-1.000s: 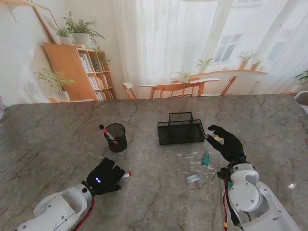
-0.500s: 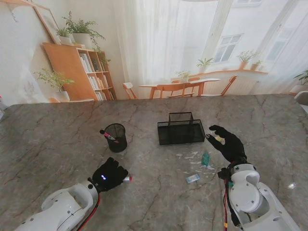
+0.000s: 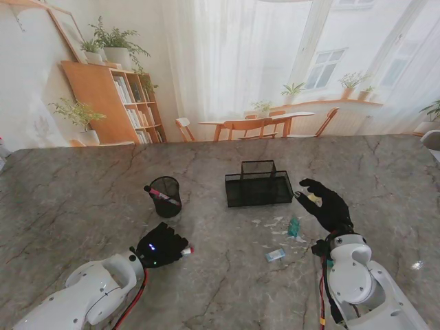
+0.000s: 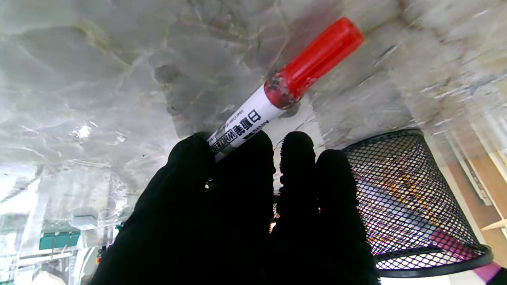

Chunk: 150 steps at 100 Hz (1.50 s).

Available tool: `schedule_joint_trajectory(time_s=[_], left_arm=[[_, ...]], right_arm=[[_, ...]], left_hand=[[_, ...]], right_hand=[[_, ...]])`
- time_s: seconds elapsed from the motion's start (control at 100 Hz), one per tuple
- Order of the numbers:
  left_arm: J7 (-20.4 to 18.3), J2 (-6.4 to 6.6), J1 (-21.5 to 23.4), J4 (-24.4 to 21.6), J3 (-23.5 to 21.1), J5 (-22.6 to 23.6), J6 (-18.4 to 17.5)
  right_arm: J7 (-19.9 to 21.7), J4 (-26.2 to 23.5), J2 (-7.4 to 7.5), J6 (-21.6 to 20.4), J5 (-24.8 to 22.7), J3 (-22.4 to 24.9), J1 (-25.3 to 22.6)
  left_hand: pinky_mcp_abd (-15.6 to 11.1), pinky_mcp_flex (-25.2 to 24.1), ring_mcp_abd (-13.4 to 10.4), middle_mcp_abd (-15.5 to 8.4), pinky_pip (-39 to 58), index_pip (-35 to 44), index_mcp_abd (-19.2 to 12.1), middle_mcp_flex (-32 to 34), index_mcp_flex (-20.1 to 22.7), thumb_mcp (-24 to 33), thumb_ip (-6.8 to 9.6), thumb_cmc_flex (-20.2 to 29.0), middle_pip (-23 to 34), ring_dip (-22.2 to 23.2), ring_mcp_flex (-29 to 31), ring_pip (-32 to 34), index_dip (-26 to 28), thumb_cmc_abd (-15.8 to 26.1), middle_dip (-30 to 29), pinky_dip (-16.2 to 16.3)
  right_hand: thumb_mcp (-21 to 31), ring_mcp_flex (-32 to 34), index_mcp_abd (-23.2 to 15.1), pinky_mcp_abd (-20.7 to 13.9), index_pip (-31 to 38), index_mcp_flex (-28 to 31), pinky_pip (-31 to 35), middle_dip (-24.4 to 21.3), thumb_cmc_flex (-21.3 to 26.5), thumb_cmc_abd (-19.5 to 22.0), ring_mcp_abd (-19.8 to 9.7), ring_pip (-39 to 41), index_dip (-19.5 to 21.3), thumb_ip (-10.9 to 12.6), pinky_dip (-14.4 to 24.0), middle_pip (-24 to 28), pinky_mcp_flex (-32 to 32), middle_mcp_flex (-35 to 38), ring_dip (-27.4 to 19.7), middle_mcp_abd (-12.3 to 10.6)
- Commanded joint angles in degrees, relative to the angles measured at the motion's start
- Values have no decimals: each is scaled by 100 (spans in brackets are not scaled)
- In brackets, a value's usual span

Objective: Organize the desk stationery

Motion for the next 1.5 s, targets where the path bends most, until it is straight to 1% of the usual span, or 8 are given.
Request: schedule_joint_trajectory(time_s=[0.0, 0.26, 0.48, 0.67, 0.88, 1.02, 1.26, 1.49], left_arm=[[-78, -24, 56, 302, 104, -25, -42], [182, -58, -141, 537, 225, -301, -87], [495, -77, -148, 560, 142, -331, -263], [579, -47, -212, 594, 108, -243, -539], [500, -21, -245, 485, -92, -153, -973], [562, -24, -214, 393, -229, -86, -1068], [907, -102, -108, 257, -369, -177, -877], [1385, -342, 36, 76, -451, -947, -441]], right_arm=[[42, -17, -20, -1, 6, 10, -25], [-27, -40, -37, 10, 25, 27, -53], [-76, -63, -56, 16, 81, 36, -72], [-139, -91, -87, 23, 199, 33, -81], [-179, -110, -98, 29, 222, 40, -94], [-186, -112, -99, 24, 222, 49, -98], [-185, -107, -99, 15, 222, 55, -96], [-185, -105, -99, 14, 221, 55, -95]], left_hand=[[-208, 203, -33, -981, -68, 734, -606, 362, 285, 417, 275, 119, -137, -80, 193, -98, 290, -819, -56, 56], [-199, 548, -146, -1225, -180, 1314, -795, 634, 299, 2452, 793, -1076, -252, -126, 477, -271, 748, -1257, 39, 51], [-201, 478, -170, -1292, -222, 1647, -733, 481, 131, 3024, 1166, -1461, 89, 9, 387, -230, 989, -1192, 58, 177], [-203, 454, -179, -1325, -238, 1771, -720, 438, 94, 3220, 1332, -1582, 234, 40, 359, -216, 1060, -1182, 85, 235], [-198, 410, -188, -1332, -235, 1848, -684, 406, 79, 3345, 1465, -1690, 338, 101, 333, -178, 1141, -1162, 120, 319], [-221, 404, -217, -1351, -255, 1839, -701, 382, 57, 3330, 1461, -1709, 341, 107, 323, -189, 1145, -1140, 109, 335], [-264, 389, -247, -1369, -311, 1817, -736, 351, 36, 3265, 1408, -1681, 332, 107, 301, -222, 1112, -1145, 81, 347], [-278, 405, -264, -1383, -329, 1807, -766, 329, 11, 3216, 1352, -1647, 316, 106, 297, -243, 1077, -1125, 64, 360]], right_hand=[[-136, 18, -6, 85, 27, 37, 99, 72, 33, 145, 32, 7, 120, 28, 24, 46, -30, 31, 55, 40], [-143, 36, -1, 97, 30, 44, 113, 73, 33, 154, 51, 16, 120, 29, 28, 45, -19, 27, 62, 30], [-151, 37, -1, 105, 32, 46, 119, 75, 27, 182, 60, 16, 120, 29, 28, 49, -18, 36, 66, 48], [-169, 62, 14, 128, 33, 61, 128, 76, 19, 242, 92, 27, 117, 27, 29, 49, -13, 45, 75, 64], [-195, 68, 19, 137, 34, 72, 140, 76, 34, 257, 92, 23, 114, 27, 29, 49, -11, 57, 80, 70], [-206, 70, 23, 139, 35, 76, 145, 75, 41, 256, 95, 21, 112, 29, 28, 44, -11, 49, 81, 74], [-219, 72, 19, 139, 37, 81, 149, 76, 46, 264, 92, 18, 112, 31, 25, 44, -11, 52, 84, 75], [-231, 70, 24, 139, 39, 87, 152, 76, 44, 265, 85, 15, 111, 31, 22, 44, -13, 52, 84, 76]])
